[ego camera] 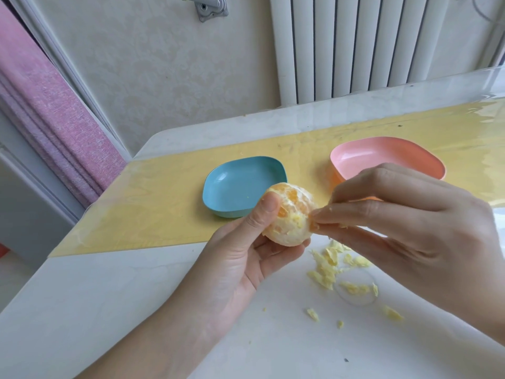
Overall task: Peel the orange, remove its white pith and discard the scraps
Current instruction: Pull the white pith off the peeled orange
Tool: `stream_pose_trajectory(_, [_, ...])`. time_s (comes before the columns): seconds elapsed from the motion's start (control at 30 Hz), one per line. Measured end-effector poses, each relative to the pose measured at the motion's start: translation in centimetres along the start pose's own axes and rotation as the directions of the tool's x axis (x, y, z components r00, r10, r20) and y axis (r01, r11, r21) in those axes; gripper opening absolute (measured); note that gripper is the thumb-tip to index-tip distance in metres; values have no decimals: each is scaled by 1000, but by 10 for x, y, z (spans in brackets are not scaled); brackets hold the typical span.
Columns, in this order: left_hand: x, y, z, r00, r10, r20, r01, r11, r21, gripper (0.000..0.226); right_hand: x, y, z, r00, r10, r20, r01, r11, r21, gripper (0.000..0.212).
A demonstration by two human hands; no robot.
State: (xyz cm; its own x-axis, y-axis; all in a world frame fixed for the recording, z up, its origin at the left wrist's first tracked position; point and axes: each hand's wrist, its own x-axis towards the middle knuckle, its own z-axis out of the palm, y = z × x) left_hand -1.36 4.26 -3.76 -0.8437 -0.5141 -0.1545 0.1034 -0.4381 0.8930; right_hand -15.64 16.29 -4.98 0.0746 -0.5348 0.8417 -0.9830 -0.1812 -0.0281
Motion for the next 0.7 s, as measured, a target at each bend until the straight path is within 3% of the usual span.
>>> stream_pose_trajectory(0.2, [2, -2, -5, 999, 23, 32, -26, 995, 91, 33, 2, 3, -2, 996, 1, 93, -5, 999, 41, 9])
stream_pose_trajectory(0.33, [4, -4, -8, 996, 10, 90, -16, 998, 68, 48, 2, 6, -2, 990, -1, 140, -8, 998, 69, 8])
stream_pose_trajectory(0.43, [5, -4, -9, 995, -2, 104, -1, 1000, 29, 48, 2, 8, -2, 987, -1, 158, -12, 997, 82, 8])
stream_pose_trajectory(0.6, [5, -5, -7, 993, -58, 106, 69, 993, -100, 45, 3, 3, -3, 996, 32, 79, -39, 996, 80, 7])
stream_pose_trajectory(0.7, [6, -5, -8, 988, -85, 125, 104, 982, -159, 55, 4, 0, -4, 997, 73, 40, -75, 996, 56, 19])
